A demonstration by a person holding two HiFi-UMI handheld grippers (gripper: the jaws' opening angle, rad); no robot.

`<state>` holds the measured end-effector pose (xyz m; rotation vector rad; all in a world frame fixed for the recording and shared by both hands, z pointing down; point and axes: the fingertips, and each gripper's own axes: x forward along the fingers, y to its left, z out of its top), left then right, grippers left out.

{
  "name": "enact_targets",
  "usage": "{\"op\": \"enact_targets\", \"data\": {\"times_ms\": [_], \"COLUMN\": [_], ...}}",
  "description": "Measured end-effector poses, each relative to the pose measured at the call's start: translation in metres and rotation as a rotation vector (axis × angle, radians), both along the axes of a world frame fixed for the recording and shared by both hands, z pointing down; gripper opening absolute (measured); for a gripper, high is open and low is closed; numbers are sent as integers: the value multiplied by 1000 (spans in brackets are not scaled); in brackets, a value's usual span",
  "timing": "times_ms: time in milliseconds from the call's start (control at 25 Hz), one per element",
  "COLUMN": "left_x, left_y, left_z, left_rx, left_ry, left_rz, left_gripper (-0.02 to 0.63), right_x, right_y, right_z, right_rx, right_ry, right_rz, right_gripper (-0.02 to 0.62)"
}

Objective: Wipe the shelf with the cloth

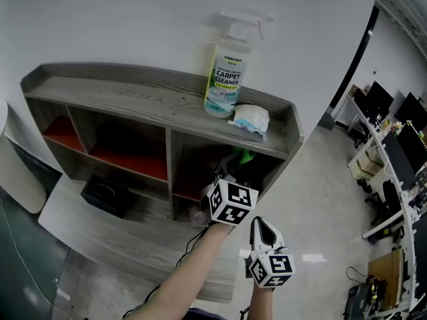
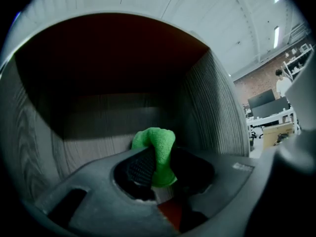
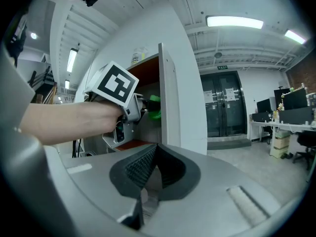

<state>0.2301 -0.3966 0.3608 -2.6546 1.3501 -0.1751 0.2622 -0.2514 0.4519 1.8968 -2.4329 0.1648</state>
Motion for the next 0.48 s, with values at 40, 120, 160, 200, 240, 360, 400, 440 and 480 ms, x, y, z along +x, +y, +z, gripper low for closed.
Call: {"op": "enact_targets", "data": {"times_ms": [40,120,160,200,240,360,400,440,480], "left_x": [-9,-33,-45,-57,-68,-90,-94,-96,-97], "left_y": [-1,-3,-4,-6,-7,-12,-13,-15,-17], "left_z": [-1,-2,0,2,5,18,22,25,28], "left_rx": [3,-1,-8,-17,-28,-64,-73,-81,-88], "left_ry": [13,39,50,58,63,62,58,54,52], "left_rz": [-20,-69,-94,-119,-141,-183,-190,-194,-195], "left_gripper": [86,86,86,86,86,86,86,86,86], "right_x": [-2,-9,-14,-19,-23,-36,-40,-42,-44], "right_y": [-1,-4,-6,-8,-10,-15,-15,-15,-15], "right_z": [1,2,3,3,3,4,3,3,3], "right_rx": [0,-2,-2,-1,-1,0,1,3,4], "right_ry": [-2,-5,-6,-8,-9,-14,-14,-14,-14], "right_rz": [-6,-25,-36,-49,-61,-92,-100,-106,-110], "right_gripper": [9,9,9,11,9,9,9,9,9]}}
